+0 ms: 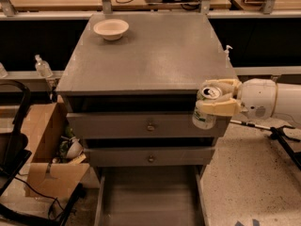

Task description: Pick 7up can from bottom drawer and place on counter

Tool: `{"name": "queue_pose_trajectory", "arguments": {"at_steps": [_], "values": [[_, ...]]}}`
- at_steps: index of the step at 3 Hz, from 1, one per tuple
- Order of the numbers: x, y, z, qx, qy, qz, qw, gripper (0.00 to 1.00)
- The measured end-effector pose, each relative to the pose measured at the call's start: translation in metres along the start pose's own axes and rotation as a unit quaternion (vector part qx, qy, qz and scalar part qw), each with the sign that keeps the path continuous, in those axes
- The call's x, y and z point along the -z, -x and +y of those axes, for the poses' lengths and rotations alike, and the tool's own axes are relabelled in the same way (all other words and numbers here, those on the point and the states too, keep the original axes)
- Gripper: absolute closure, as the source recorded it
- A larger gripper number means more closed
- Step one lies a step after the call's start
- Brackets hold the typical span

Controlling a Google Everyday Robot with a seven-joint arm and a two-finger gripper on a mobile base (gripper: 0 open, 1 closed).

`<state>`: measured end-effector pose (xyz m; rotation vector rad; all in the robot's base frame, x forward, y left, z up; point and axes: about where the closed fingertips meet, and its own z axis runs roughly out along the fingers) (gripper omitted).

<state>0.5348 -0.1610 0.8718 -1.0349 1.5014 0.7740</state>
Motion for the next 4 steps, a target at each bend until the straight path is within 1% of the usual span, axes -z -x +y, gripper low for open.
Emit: {"name": "queue_pose_trajectory", "arguments": {"at_steps": [1,2,3,4], "values": [[0.000,0.000,0.000,0.000,0.000,0.000,1.0000,1.00],[0.003,0.021,-0.015,0.005,-0.004,0.000,1.0000,1.00],[0.001,0.054,-0.044,0.007,-0.007,0.005,0.9999,1.00],[-0.027,0.076,-0.085,0.001,0.014,-0.003,0.9999,1.00]]}}
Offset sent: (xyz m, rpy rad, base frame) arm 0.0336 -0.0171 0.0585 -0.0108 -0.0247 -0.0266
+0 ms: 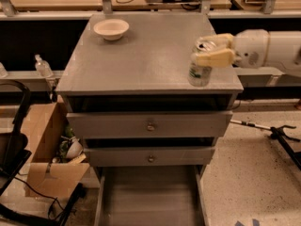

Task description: Pick 7up can from bottom drawer and place on counter

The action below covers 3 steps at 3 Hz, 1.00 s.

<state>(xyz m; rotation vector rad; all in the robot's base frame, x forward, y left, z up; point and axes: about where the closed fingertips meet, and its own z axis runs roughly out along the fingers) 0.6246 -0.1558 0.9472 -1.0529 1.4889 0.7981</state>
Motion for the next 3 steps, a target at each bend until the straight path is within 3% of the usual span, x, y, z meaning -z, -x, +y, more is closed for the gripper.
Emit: {"name": "queue_pose_trajectory", "arguments": {"at_steps": [1,2,3], "values": [[-0.045,0.033,-0.052,0.009,0.010,-0.040,0.9991,1.00],[-0.076,0.048,-0.074,0.010,0.003,-0.069,0.9976,1.00],[-0.081,0.048,-0.074,0.010,0.008,-0.069,0.9975,1.00]]}}
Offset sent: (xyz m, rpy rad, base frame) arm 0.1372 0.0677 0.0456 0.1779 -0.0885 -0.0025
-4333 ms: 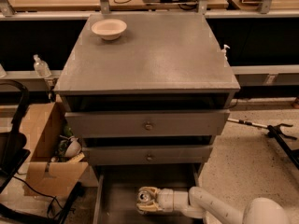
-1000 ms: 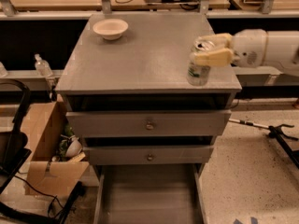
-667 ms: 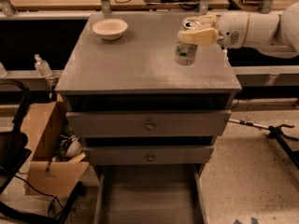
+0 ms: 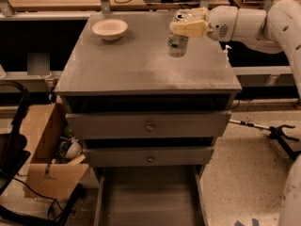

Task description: Pick 7up can from bottom drawer and place on counter

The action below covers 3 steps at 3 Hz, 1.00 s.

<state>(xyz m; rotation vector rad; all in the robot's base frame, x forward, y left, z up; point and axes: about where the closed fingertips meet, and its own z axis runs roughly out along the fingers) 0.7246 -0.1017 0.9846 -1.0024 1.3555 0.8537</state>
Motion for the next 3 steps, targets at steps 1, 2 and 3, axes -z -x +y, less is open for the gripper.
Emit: {"name": "queue_pose_trajectory", "arguments": {"at_steps": [1,2,3], "values": [[-0.031,-0.003,-0.002,-0.004,0.032,-0.004,0.9995,1.00],[-0.082,-0.019,0.005,-0.010,0.072,0.004,0.9973,1.00],[-0.118,-0.043,0.012,-0.013,0.086,0.041,0.9954,1.00]]}}
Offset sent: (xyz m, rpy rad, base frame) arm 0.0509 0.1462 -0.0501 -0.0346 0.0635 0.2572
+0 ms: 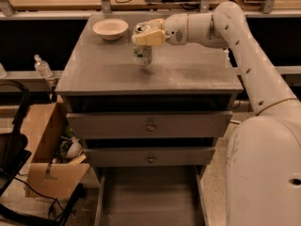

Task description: Pick 7up can from bottom drawer and place on counter

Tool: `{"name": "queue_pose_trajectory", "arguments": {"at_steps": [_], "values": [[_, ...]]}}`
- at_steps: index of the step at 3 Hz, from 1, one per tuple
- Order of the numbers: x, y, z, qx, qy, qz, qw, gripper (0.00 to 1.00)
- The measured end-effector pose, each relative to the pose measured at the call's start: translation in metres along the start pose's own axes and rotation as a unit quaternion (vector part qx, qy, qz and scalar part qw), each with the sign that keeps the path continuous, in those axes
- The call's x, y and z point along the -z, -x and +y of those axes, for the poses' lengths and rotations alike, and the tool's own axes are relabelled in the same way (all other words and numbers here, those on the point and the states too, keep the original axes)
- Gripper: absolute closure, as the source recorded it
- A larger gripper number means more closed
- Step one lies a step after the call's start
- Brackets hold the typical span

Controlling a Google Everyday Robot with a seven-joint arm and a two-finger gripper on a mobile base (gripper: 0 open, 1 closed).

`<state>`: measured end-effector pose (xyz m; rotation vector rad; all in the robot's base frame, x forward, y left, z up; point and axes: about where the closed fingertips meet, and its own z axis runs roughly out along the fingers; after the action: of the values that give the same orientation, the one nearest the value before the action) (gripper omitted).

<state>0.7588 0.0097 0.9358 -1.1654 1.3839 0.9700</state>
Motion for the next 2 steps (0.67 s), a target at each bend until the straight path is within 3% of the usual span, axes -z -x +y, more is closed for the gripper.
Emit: {"name": "queue_pose_trajectory", "arguments": {"at_steps": [1,2], "values": [[-0.0024,-0.0009,0.0004,0.000,0.001,0.001,1.0000,1.00],[-0.0053,-0.0012,0.0013,0.000,0.004,0.001,1.0000,0.82]]}}
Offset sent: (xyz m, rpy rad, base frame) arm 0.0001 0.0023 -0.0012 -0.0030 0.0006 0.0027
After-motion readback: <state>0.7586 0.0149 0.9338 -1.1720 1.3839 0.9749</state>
